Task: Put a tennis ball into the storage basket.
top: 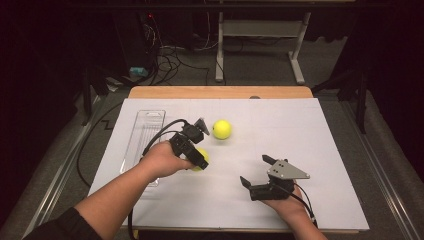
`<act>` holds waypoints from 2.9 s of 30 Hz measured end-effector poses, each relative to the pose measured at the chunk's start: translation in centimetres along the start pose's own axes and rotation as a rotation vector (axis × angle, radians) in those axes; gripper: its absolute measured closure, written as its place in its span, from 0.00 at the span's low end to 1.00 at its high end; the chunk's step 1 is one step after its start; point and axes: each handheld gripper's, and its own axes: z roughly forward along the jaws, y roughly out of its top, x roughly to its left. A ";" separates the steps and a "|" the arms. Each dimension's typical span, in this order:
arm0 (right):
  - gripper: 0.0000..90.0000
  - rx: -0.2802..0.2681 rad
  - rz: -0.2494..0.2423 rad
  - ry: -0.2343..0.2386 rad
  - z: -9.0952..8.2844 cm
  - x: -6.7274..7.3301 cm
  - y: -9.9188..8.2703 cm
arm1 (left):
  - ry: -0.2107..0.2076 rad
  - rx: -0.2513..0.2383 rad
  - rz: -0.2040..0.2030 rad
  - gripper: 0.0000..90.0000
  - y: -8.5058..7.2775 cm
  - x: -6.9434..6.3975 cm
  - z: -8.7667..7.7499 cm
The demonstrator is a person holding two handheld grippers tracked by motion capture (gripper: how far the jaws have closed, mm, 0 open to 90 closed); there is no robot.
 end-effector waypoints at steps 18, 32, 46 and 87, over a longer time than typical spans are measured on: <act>0.00 0.013 0.043 -0.118 -3.9 -4.1 -2.2 | 0.068 0.028 -0.094 0.30 -2.5 4.8 -3.4; 0.00 0.024 0.052 -0.128 -4.3 -4.7 -2.8 | 0.109 0.033 -0.205 0.30 -4.4 9.2 -6.2; 0.00 0.032 0.053 -0.127 -4.2 -4.7 -2.9 | 0.135 0.060 -0.308 0.30 -5.3 13.2 -6.4; 0.00 0.031 0.064 -0.110 -4.0 -4.6 -3.1 | 0.148 0.082 -0.325 0.08 -3.7 14.2 -2.7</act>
